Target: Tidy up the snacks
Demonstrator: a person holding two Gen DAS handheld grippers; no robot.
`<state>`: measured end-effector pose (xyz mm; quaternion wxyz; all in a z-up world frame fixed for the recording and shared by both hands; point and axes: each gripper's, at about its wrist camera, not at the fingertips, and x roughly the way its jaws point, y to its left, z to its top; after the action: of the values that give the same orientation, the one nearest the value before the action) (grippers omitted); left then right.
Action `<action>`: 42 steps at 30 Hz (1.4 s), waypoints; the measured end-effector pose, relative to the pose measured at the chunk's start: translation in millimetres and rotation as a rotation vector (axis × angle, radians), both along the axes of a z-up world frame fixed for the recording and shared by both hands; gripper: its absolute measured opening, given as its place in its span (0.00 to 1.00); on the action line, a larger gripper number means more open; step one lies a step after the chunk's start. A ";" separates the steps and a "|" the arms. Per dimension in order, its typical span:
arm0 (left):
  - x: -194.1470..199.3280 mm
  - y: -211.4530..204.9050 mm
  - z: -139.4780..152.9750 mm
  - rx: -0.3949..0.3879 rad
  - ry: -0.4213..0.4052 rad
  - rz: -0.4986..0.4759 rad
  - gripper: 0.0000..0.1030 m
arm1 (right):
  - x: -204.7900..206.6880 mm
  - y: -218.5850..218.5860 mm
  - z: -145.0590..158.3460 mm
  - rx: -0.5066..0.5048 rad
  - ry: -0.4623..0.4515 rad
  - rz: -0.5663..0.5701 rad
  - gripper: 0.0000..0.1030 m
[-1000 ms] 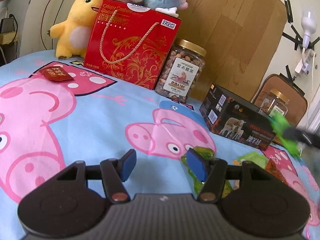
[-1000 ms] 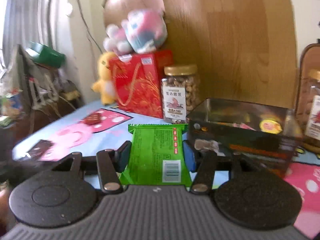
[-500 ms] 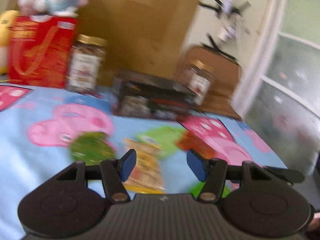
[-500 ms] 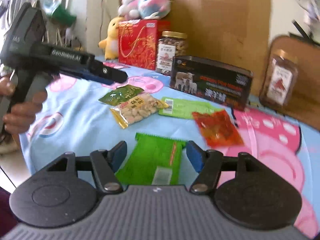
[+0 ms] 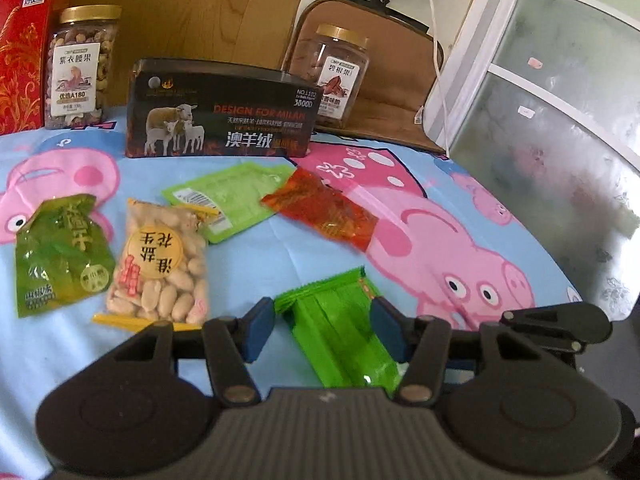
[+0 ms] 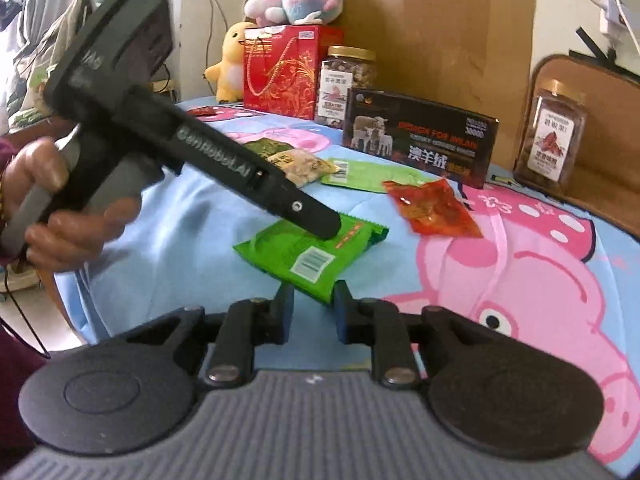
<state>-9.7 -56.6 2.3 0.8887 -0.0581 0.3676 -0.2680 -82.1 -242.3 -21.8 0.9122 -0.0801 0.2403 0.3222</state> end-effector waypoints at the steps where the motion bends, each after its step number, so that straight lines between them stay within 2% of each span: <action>1: -0.1 2.2 0.5 -0.009 0.006 0.005 0.51 | -1.1 -1.5 -0.8 0.010 0.000 -0.005 0.22; 6: 0.3 16.9 7.1 -0.072 0.008 0.040 0.52 | -0.7 -4.1 6.4 0.089 -0.020 -0.025 0.22; 10: 0.5 33.2 18.9 -0.120 -0.011 0.081 0.53 | 0.7 7.9 19.7 0.092 -0.087 -0.018 0.22; 15: 3.3 62.2 28.8 -0.213 -0.005 0.132 0.56 | 9.4 21.9 31.7 0.126 -0.123 0.011 0.22; 18: 10.0 75.6 34.5 -0.269 0.003 0.157 0.61 | 21.7 22.4 37.6 0.197 -0.096 -0.003 0.22; 22: 22.1 88.0 35.9 -0.334 0.051 0.197 0.63 | 47.1 24.5 41.2 0.319 0.018 -0.029 0.22; 27: 19.2 98.1 32.3 -0.425 0.101 0.181 0.65 | 48.1 24.4 52.7 0.373 0.050 -0.020 0.22; 30: 20.3 95.6 32.4 -0.427 0.126 0.164 0.67 | 45.2 18.5 52.9 0.408 0.103 -0.023 0.22; 33: 24.7 89.4 35.5 -0.414 0.136 0.143 0.73 | 49.5 2.4 47.2 0.517 0.211 -0.044 0.22; 35: 31.6 82.3 39.2 -0.393 0.144 0.138 0.76 | 55.7 -4.6 44.0 0.554 0.253 -0.073 0.22; 37: 38.5 75.7 45.3 -0.358 0.125 0.138 0.79 | 63.5 -6.5 42.2 0.534 0.255 -0.138 0.22; 40: 41.6 71.8 56.4 -0.291 0.053 0.186 0.79 | 81.4 -4.3 36.7 0.489 0.223 -0.226 0.25; 42: 40.2 75.1 60.8 -0.283 0.032 0.207 0.79 | 92.7 -1.0 32.0 0.442 0.192 -0.280 0.25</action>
<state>30.6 18.5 63.1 0.8885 -0.2245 0.3321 -0.2232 10.6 -243.2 10.2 0.9162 0.1858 0.2581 0.2439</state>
